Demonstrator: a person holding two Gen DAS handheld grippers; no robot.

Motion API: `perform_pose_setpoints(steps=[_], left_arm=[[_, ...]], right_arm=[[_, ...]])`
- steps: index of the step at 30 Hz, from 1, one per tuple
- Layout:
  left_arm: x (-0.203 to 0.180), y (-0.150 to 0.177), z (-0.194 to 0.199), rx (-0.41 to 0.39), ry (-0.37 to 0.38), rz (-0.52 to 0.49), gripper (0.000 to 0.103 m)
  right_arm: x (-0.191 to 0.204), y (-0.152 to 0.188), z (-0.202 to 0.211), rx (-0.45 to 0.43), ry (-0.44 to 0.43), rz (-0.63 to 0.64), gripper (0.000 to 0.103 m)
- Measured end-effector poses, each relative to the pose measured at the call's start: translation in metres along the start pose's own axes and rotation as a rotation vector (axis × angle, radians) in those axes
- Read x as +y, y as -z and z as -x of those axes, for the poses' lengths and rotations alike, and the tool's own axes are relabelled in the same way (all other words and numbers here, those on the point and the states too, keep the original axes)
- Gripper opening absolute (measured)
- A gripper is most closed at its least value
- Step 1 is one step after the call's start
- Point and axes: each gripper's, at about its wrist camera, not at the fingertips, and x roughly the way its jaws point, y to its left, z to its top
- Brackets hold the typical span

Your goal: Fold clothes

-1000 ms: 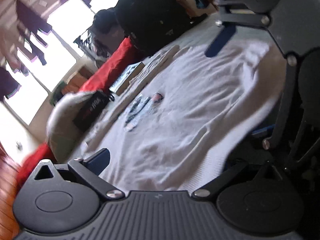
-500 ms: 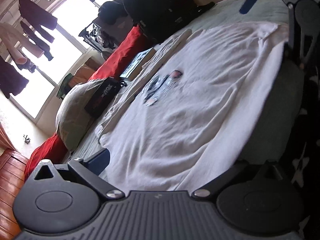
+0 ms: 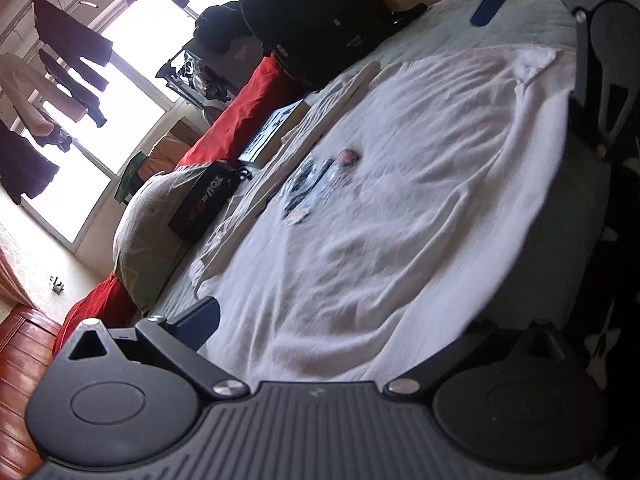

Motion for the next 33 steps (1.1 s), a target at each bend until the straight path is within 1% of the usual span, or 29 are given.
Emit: perform_pose_setpoints(steps=[2,6,8,10,11,12,14,16,20,24,29,33], left_arm=[[-0.004,-0.006,-0.002,-0.013,0.006,-0.005,0.102],[-0.007,-0.008,-0.003,-0.027,-0.008,-0.042,0.102],[-0.006,-0.002,-0.002,-0.02,-0.037,-0.07,0.103],[-0.003,0.006,-0.002,-0.004,-0.082,-0.104,0.103],[0.0,0.009,-0.002,0.003,-0.093,-0.104,0.103],[0.003,0.012,-0.004,0.012,-0.099,-0.098,0.103],[0.005,0.011,-0.004,0.012,-0.116,-0.091,0.103],[0.006,0.009,-0.002,0.001,-0.139,-0.091,0.103],[0.008,0.004,0.0,-0.031,-0.187,-0.114,0.103],[0.018,-0.002,-0.003,-0.038,-0.219,-0.097,0.103],[0.028,-0.01,-0.009,-0.048,-0.26,-0.082,0.103],[0.039,-0.016,-0.018,-0.052,-0.267,-0.08,0.103]], right_arm=[[0.004,-0.003,0.0,-0.009,0.002,0.004,0.103],[0.01,-0.001,0.0,-0.027,0.054,0.073,0.103],[0.013,0.0,0.001,-0.036,0.081,0.108,0.103],[0.009,0.005,-0.001,-0.026,0.135,0.134,0.103],[0.007,0.008,-0.002,-0.018,0.167,0.146,0.103],[0.004,0.01,-0.003,-0.012,0.181,0.144,0.103],[0.0,0.011,-0.004,-0.011,0.183,0.123,0.103],[0.001,0.009,-0.003,-0.023,0.202,0.121,0.103],[0.005,0.007,-0.001,-0.058,0.265,0.163,0.103],[-0.003,0.002,-0.001,-0.088,0.326,0.174,0.103],[-0.017,-0.008,-0.009,-0.097,0.36,0.16,0.103],[-0.026,-0.015,-0.018,-0.101,0.38,0.163,0.103]])
